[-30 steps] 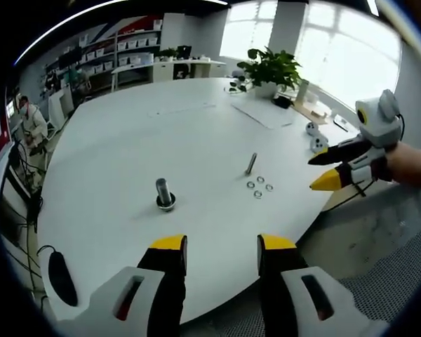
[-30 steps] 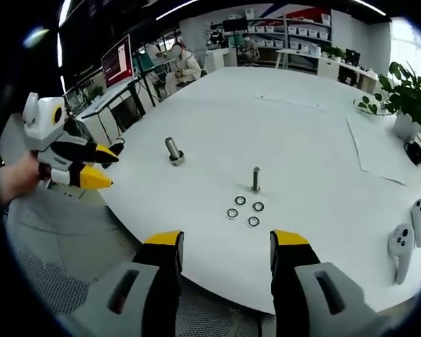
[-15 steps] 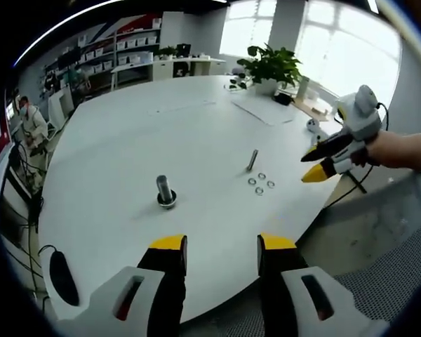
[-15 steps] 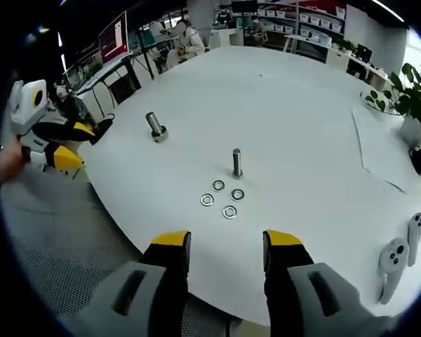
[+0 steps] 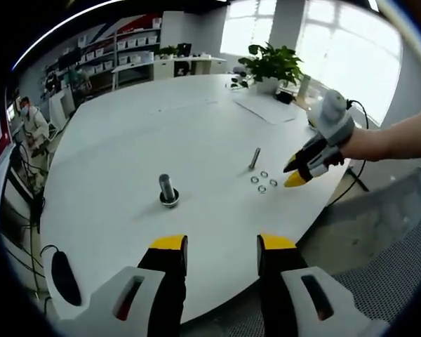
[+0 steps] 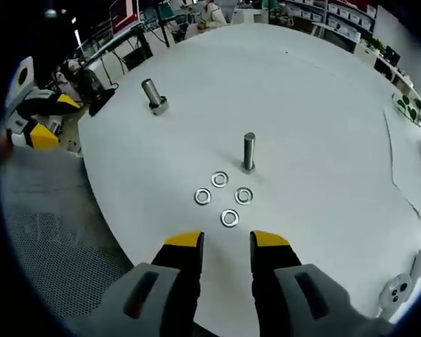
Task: Place the washer onto the threaded stud by aligning its center hole with the stud, sliding it down to the base, and recovering from edge contact or off-axis alignment until the washer reaches the visible bottom stop.
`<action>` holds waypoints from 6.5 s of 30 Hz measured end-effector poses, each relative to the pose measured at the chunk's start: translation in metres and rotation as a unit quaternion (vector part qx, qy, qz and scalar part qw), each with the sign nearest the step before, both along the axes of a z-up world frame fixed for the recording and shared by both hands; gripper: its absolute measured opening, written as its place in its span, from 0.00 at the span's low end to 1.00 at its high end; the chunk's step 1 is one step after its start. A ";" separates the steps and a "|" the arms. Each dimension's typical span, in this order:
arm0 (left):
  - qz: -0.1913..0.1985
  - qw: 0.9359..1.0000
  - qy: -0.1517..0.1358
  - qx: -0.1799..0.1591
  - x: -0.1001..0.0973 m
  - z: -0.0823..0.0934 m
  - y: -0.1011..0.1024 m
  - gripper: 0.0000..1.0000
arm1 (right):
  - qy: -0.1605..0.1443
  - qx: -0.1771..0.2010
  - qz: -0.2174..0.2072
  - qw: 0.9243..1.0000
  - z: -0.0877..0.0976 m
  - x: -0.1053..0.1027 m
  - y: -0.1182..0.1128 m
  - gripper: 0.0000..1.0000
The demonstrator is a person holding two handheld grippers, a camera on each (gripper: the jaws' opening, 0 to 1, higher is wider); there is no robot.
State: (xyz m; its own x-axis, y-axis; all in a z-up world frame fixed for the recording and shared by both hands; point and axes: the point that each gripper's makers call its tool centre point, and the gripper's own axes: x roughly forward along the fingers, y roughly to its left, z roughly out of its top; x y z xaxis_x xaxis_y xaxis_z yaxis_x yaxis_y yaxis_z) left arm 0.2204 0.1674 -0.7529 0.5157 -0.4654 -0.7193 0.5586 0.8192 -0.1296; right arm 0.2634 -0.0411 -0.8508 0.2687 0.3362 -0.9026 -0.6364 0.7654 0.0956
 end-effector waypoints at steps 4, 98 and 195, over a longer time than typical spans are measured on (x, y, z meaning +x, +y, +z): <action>0.002 1.000 -0.001 0.000 0.001 0.000 0.001 0.38 | 0.002 -0.010 0.014 1.000 -0.006 0.006 0.001 0.25; -0.019 1.000 0.003 -0.005 -0.004 0.000 -0.007 0.37 | -0.016 -0.058 0.128 0.990 0.041 0.038 0.012 0.13; -0.022 1.000 0.013 0.000 -0.006 -0.006 -0.005 0.37 | 0.026 -0.096 0.132 0.986 -0.011 0.054 0.001 0.19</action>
